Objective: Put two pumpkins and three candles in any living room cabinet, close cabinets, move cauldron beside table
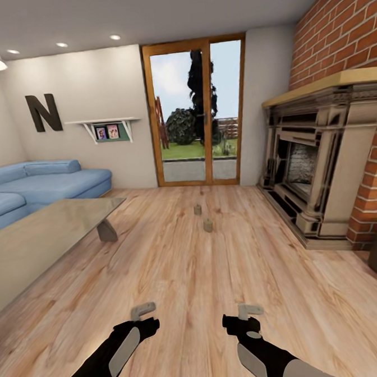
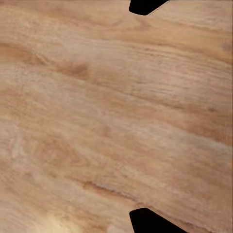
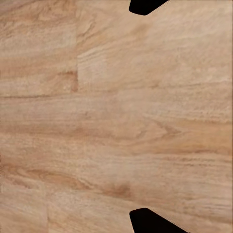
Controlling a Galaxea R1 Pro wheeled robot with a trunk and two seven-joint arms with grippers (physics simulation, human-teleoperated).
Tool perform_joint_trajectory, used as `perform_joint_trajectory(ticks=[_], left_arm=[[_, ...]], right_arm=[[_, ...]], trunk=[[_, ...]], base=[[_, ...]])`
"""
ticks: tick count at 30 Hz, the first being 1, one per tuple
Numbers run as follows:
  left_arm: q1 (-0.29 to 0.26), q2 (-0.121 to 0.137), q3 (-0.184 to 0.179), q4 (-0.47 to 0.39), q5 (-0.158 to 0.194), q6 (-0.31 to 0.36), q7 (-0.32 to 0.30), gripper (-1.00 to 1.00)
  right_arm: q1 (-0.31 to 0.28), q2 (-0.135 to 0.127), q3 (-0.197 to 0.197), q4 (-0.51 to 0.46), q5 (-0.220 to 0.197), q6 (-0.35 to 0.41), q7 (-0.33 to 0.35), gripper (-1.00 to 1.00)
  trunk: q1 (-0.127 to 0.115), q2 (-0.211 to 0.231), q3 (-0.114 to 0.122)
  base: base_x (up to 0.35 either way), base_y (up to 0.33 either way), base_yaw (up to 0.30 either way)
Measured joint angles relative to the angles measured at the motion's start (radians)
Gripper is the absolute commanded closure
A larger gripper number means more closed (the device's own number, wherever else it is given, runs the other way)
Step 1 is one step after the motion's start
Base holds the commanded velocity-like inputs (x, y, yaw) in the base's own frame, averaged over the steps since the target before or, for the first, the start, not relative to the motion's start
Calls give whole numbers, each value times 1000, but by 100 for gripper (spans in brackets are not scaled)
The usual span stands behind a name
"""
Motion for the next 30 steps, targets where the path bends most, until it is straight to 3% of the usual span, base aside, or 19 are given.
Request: perform_joint_trajectory(ticks=[30], left_arm=[[0,-3,-2,1,0,0,0,-100]], right_arm=[[0,0,0,-2,-5,2,2,-100]], trunk=[[0,0,0]], base=[[328,0,0]])
